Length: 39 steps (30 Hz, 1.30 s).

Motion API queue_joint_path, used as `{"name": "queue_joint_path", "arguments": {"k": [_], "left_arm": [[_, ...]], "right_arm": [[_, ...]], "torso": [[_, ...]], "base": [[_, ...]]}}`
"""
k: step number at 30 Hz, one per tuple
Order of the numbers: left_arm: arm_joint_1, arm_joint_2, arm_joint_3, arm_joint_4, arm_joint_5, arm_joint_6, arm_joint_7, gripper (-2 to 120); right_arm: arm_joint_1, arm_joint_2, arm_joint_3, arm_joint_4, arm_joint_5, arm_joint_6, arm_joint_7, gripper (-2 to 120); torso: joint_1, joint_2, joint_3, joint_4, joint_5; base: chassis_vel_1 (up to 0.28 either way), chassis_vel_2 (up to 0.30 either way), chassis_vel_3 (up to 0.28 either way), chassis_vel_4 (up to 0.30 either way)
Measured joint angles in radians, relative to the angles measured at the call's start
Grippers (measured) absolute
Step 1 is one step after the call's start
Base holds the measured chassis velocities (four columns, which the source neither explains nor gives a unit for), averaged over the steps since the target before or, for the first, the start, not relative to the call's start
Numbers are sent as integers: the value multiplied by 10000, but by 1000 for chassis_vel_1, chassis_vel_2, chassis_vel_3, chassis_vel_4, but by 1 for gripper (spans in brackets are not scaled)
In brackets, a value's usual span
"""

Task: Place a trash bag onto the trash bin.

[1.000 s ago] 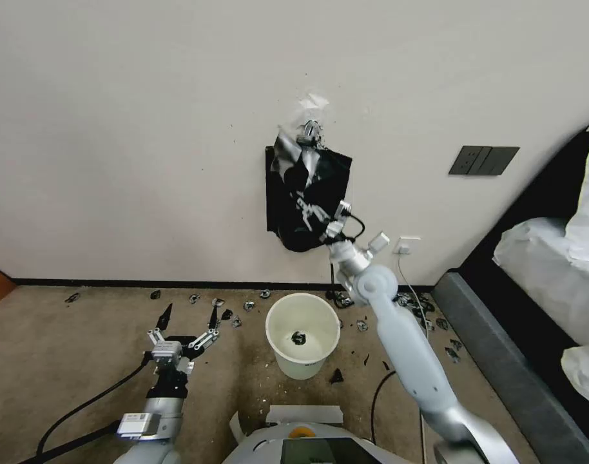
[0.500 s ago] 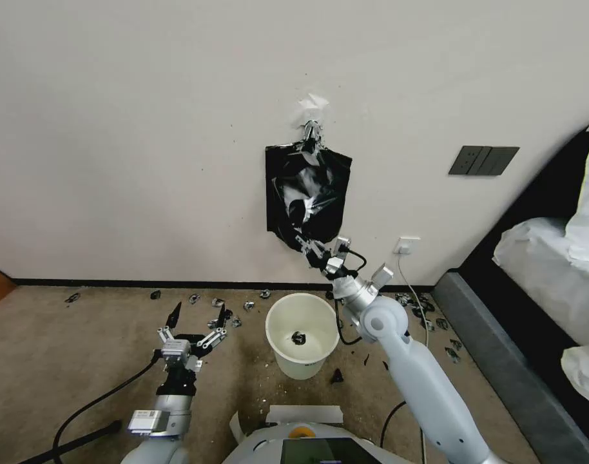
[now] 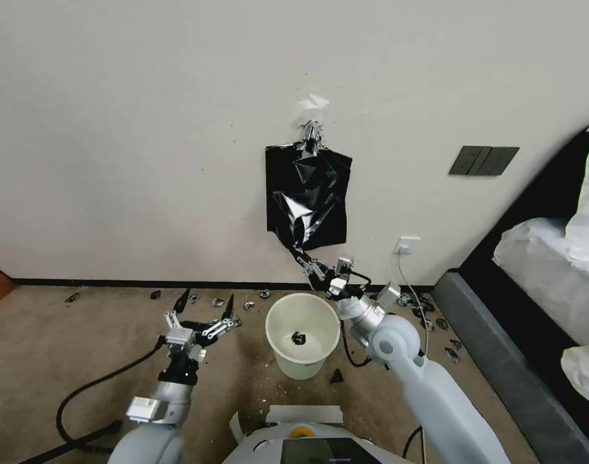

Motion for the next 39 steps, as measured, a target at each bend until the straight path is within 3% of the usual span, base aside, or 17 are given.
{"name": "queue_joint_path", "arguments": {"k": [2,3,6,7,10,14,18,19,20,22,28,31,32,35,36,37,39], "left_arm": [[-796,1004,-11,103,-937,256,-102,100],[-796,1004,-11,103,-937,256,-102,100],[-1979,2541,266,238,-1996,593,-210,100],[-1979,2541,266,238,-1996,593,-210,100],[-3750,3797,1117,546,-2945,826,-343,100],[-4729,4352,1495,708,-3479,953,-414,100],[-5326,5027,1694,742,-3982,1070,-461,100],[-6025,5373,2443,988,-4138,1102,-461,100],[-6025,5373,2443,988,-4138,1102,-461,100],[-7446,5734,3668,1362,-4287,1130,-460,100],[-9177,5913,4966,1547,-4544,1266,-484,100],[-11807,5778,7186,1834,-4674,1518,-571,100],[-11807,5778,7186,1834,-4674,1518,-571,100],[-14244,5605,9265,2123,-4648,1903,-686,100],[-14244,5605,9265,2123,-4648,1903,-686,100],[-15428,5498,10364,2299,-4596,2179,-697,100],[-17050,5322,11615,2568,-4466,2626,-682,100]], "right_arm": [[-110,-89,-105,-21,-306,65,-54,0],[-110,-89,-105,-21,-306,65,-54,0],[-65,-174,-236,-147,-569,159,-61,0],[-65,-174,-236,-147,-569,159,-61,0],[11,-170,-279,-257,-752,236,-83,0],[263,-230,-530,-452,-929,325,-186,0],[907,-279,-1315,-874,-1117,474,-329,0],[1048,-280,-1493,-1002,-1215,536,-378,0],[1048,-280,-1493,-1002,-1215,536,-378,0],[1193,-275,-1617,-1132,-1303,604,-385,0],[1399,-206,-1591,-1149,-1027,613,3,0],[1612,-245,-1472,-1087,-619,589,578,0],[1612,-245,-1472,-1087,-619,589,578,0],[1729,-348,-1391,-1053,-542,583,823,0],[1729,-348,-1391,-1053,-542,583,823,0],[1769,-386,-1353,-1052,-555,583,859,0],[1806,-404,-1304,-1040,-569,585,886,0]], "torso": [[0,0,0,-5,-2],[0,0,0,-5,-2],[1,0,1,-4,2],[1,0,1,-4,2],[0,0,1,-6,0],[1,-1,1,-13,-1],[0,0,1,12,2],[1,0,1,7,1],[1,0,1,7,1],[1,0,2,-9,1],[1,0,1,-2,2],[1,-1,2,-2,0],[1,-1,2,-2,0],[2,-1,2,-5,3],[2,-1,2,-5,3],[1,-1,2,-5,1],[2,-1,1,-6,3]], "base": [[0,0,0,0],[0,0,0,0],[0,0,0,0],[0,0,0,0],[0,0,0,0],[0,0,0,0],[0,0,0,0],[0,0,0,0],[0,0,0,0],[0,0,0,0],[0,0,0,0],[0,0,0,0],[0,0,0,0],[0,0,0,0],[0,0,0,0],[0,0,0,0],[0,0,0,0]]}}
